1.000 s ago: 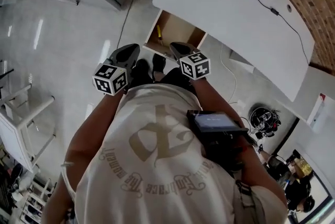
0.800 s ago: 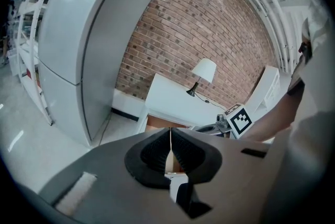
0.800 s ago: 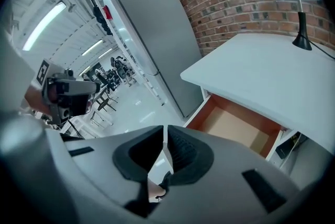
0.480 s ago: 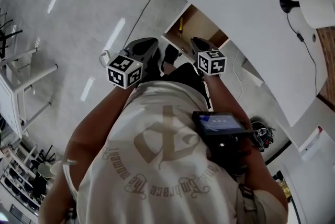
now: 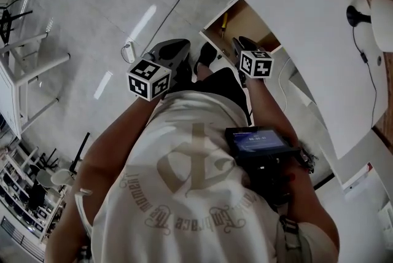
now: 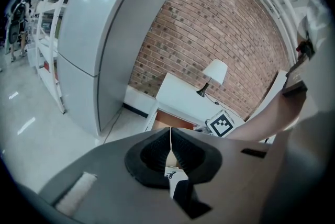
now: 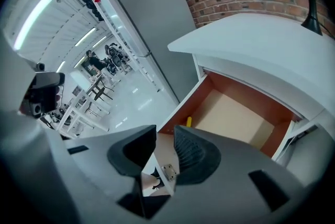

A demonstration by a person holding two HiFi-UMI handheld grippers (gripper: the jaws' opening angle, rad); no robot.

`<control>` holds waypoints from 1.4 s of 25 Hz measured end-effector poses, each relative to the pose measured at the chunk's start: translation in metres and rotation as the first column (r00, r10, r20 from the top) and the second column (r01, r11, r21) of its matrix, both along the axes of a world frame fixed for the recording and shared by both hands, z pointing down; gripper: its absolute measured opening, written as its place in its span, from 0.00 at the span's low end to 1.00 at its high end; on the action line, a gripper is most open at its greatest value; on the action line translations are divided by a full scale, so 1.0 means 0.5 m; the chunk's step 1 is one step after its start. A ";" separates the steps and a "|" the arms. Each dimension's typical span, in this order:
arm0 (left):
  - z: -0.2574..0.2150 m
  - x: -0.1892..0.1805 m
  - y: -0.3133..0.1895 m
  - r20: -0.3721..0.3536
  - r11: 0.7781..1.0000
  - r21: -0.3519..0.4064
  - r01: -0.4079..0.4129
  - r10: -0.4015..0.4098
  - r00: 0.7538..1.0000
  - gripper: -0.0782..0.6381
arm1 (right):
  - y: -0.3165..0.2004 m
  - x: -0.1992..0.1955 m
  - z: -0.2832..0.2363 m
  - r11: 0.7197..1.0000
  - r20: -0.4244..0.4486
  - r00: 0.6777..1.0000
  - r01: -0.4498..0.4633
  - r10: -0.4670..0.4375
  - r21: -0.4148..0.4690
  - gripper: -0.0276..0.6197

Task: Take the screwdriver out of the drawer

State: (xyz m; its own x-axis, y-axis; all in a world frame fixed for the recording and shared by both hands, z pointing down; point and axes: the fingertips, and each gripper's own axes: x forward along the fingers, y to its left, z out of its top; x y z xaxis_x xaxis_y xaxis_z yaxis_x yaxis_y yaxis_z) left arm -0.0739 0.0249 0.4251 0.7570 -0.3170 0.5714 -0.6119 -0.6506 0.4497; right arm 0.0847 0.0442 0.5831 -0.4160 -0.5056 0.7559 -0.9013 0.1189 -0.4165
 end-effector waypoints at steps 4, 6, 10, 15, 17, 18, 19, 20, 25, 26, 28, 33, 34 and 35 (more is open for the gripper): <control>-0.009 -0.003 -0.003 0.001 1.000 -0.001 0.019 -0.019 1.000 0.12 | -0.004 0.010 0.020 0.999 0.002 1.000 -0.019 0.019 -0.029 0.21; -0.011 -0.005 -0.007 0.002 1.000 0.000 0.029 -0.029 1.000 0.13 | -0.011 0.010 0.027 0.999 -0.003 1.000 -0.008 0.008 -0.036 0.22; 0.002 -0.009 -0.014 0.005 0.999 -0.006 0.049 -0.049 0.999 0.13 | -0.022 0.008 0.051 0.998 -0.022 1.000 0.014 -0.015 -0.057 0.23; 0.017 -0.005 -0.019 0.003 0.998 -0.013 0.058 -0.058 0.998 0.13 | -0.033 0.003 0.086 0.996 -0.046 0.998 0.037 -0.041 -0.085 0.24; 0.017 -0.004 -0.019 0.002 0.998 -0.016 0.066 -0.066 0.998 0.13 | -0.033 0.002 0.093 0.995 -0.049 0.998 0.041 -0.045 -0.093 0.24; 0.019 -0.007 -0.020 0.002 0.997 -0.019 0.073 -0.073 0.997 0.13 | -0.034 0.000 0.097 0.994 -0.048 0.998 0.042 -0.047 -0.097 0.24; 0.023 -0.012 -0.023 0.003 0.996 -0.024 0.080 -0.080 0.997 0.13 | -0.036 -0.005 0.103 0.994 -0.046 0.998 0.044 -0.049 -0.102 0.24; 0.030 -0.019 -0.027 0.004 0.996 -0.029 0.088 -0.088 0.996 0.13 | -0.040 -0.012 0.112 0.993 -0.043 0.998 0.046 -0.051 -0.107 0.24; 0.067 -0.033 -0.026 0.012 0.993 -0.058 0.099 -0.098 0.995 0.13 | -0.051 -0.030 0.154 0.990 -0.034 0.997 0.066 -0.071 -0.126 0.24; 0.068 -0.031 -0.021 0.015 0.993 -0.061 0.099 -0.098 0.995 0.13 | -0.051 -0.028 0.158 0.990 -0.037 0.997 0.068 -0.073 -0.126 0.24; 0.067 -0.027 -0.012 0.019 0.992 -0.068 0.102 -0.101 0.995 0.13 | -0.052 -0.022 0.163 0.990 -0.046 0.996 0.066 -0.072 -0.124 0.23; 0.069 -0.026 0.002 0.025 0.989 -0.078 0.123 -0.122 0.992 0.13 | -0.055 -0.010 0.173 0.990 -0.052 0.996 0.061 -0.068 -0.126 0.22; 0.069 -0.026 0.004 0.025 0.988 -0.080 0.130 -0.128 0.991 0.13 | -0.055 -0.009 0.174 0.990 -0.052 0.996 0.064 -0.071 -0.126 0.22; 0.069 -0.026 0.005 0.024 0.987 -0.083 0.135 -0.133 0.991 0.12 | -0.057 -0.009 0.175 0.990 -0.051 0.996 0.067 -0.074 -0.127 0.22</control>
